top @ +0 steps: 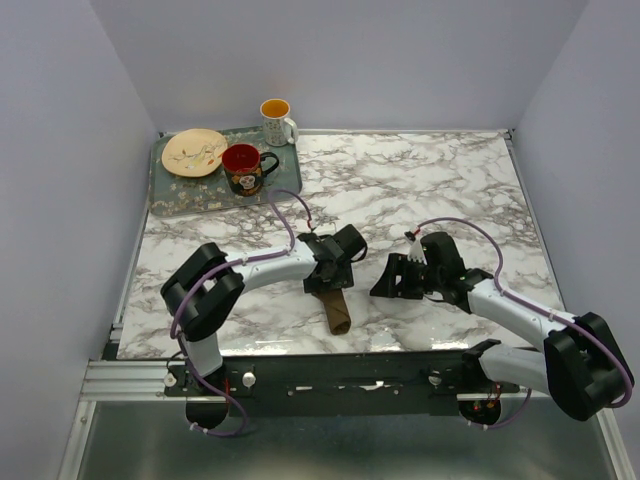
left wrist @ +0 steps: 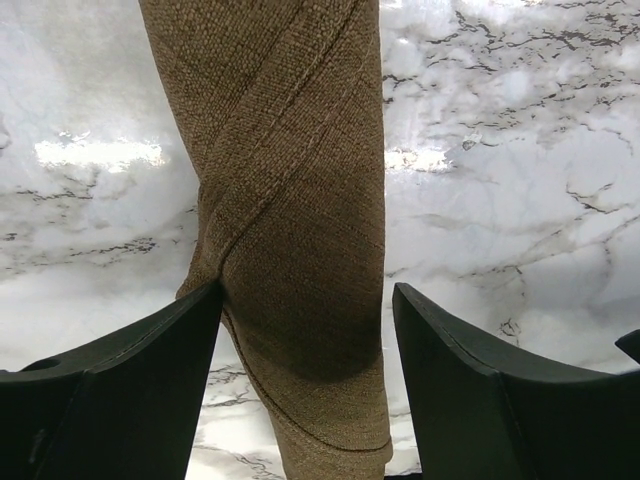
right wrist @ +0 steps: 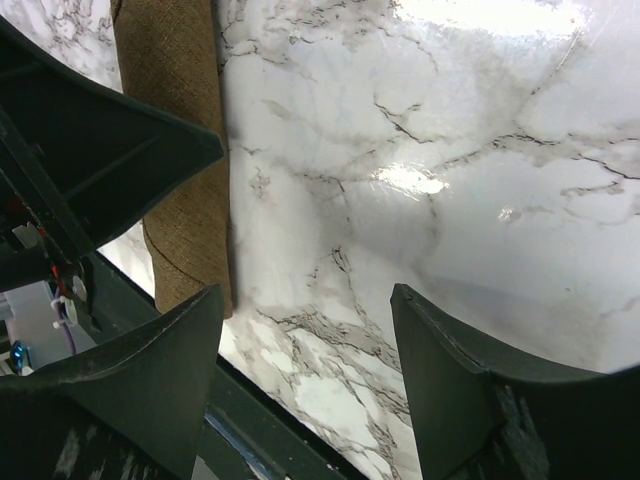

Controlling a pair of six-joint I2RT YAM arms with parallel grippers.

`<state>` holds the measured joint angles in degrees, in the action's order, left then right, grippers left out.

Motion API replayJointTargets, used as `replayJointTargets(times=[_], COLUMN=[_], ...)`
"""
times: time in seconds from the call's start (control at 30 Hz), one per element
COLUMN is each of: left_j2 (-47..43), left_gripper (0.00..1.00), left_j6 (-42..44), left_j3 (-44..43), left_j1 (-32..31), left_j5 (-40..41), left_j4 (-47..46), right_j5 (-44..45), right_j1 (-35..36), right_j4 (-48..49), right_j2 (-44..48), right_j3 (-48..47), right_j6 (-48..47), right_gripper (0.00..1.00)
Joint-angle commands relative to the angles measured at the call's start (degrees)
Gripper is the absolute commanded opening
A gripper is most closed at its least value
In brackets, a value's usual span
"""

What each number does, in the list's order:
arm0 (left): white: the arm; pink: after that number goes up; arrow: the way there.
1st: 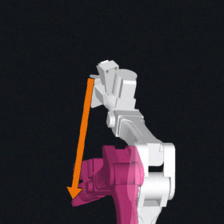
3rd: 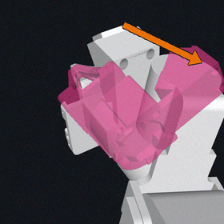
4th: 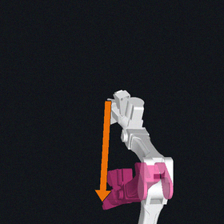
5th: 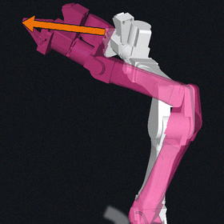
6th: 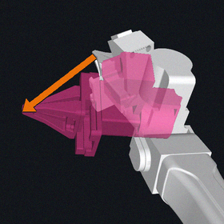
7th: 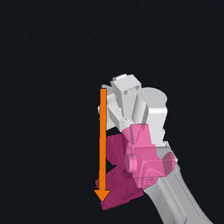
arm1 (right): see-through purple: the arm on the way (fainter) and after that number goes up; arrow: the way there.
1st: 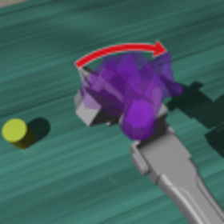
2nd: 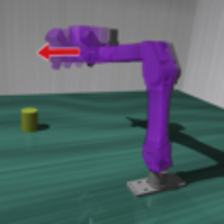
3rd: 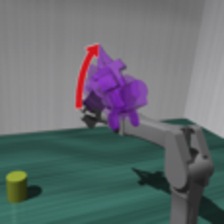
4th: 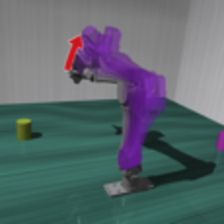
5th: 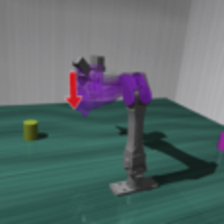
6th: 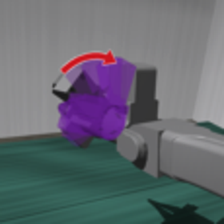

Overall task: Fold the napkin, place the utensils inside, and roll it up
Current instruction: Roll the napkin with the utensil

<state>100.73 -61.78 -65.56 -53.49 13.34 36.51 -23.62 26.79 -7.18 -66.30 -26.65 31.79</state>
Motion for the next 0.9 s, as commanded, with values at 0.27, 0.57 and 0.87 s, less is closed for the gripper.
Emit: replayJointTargets(times=[0.27, 0.57, 0.87], left_j2=[4.0, 3.1, 3.8], left_gripper=[0.6, 0.4, 0.26], left_j6=[3.2, 9.9, 22.1], left_j3=[-3.8, -5.5, -6.4], left_j1=[-0.5, -0.5, -0.1], left_j5=[3.6, 8.6, 14.8], left_j4=[0.7, 1.0, 1.8], right_j5=[-0.4, -0.4, -0.3], right_j1=[-0.8, -1.1, -1.6], right_j4=[-0.1, -0.1, -0.5], right_j2=[0.4, 0.7, 0.8], right_j3=[1.5, 0.7, 0.0], right_j6=[-1.2, -2.0, -2.1], right_gripper=[0.76, 0.76, 0.76])
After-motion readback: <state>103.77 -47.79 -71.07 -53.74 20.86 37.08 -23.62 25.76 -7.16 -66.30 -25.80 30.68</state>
